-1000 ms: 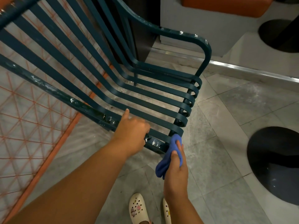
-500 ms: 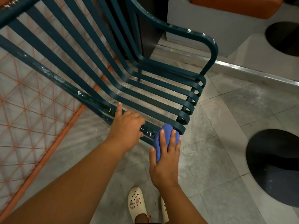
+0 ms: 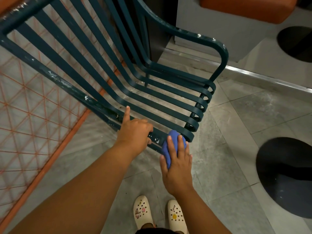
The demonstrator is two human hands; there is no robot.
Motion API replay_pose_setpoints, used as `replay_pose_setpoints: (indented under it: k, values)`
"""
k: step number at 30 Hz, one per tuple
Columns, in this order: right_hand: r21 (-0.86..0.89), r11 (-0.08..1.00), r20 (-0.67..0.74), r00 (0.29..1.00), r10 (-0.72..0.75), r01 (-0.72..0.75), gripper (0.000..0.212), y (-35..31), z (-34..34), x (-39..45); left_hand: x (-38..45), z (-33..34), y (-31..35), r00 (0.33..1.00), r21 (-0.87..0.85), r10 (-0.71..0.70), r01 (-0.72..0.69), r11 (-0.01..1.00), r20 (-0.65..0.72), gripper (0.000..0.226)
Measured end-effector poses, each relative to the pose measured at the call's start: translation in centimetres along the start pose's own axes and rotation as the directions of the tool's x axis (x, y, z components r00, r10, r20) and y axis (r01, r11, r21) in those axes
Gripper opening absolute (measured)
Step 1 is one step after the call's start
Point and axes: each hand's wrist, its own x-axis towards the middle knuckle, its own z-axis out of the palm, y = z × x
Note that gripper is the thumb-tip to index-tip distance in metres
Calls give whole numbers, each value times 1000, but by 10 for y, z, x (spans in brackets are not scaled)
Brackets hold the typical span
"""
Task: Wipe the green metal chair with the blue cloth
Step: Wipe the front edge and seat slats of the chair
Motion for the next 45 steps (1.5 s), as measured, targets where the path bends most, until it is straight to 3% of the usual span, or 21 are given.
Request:
replay_pose_setpoints:
  k: [3,7,9,14,19,21,24,26,29,32,37,41,45]
  values:
    - [96,986,-38,989,141,-137,60,-17,3,17,-1,-2,1,1000,-1,-15,15,1000,12,30]
    - [-50,999,-48,999,-2,-1,62,-16,8,3,-1,-2,-1,1000,-10,-11,11,1000,6,30]
    - [-33,999,-1,1000,-31,31,60,-4,3,-4,-2,-2,-1,1000,-13,-12,12,1000,11,31]
    - [87,980,-9,983,181,-180,61,-22,-1,24,-2,-2,1,999,-6,-30,31,1000,37,33]
    - [-139,983,-13,992,-123,120,63,-21,2,3,-3,-1,0,1000,-25,-27,27,999,12,32]
    - [-14,990,-12,990,-143,143,60,-10,-2,-2,-6,1,-1,1000,-40,-20,20,999,-1,34]
    - [348,932,-25,993,114,-98,54,-14,-15,12,-7,1,-3,1000,-60,-19,19,998,1,37]
    - [407,908,-61,988,140,-103,53,-27,-20,19,-7,-1,-5,1000,-72,-15,16,997,8,37]
    - [172,976,-64,990,-122,132,66,-41,-16,16,-8,-1,-9,999,-175,-34,32,984,-8,46]
    - [-61,986,19,988,-156,157,81,-39,-8,11,-12,-1,-14,997,-315,-73,64,947,-16,71]
    - [-175,984,12,1000,-27,28,62,-46,-6,30,-22,3,-19,993,-248,-103,85,965,-59,76]
    - [-261,957,34,992,-125,129,59,-41,-6,33,-19,5,-18,994,-192,-107,100,976,-27,66]
    - [-154,971,73,982,-174,183,54,-25,-15,27,-16,5,-19,997,-109,-77,75,991,-8,51]
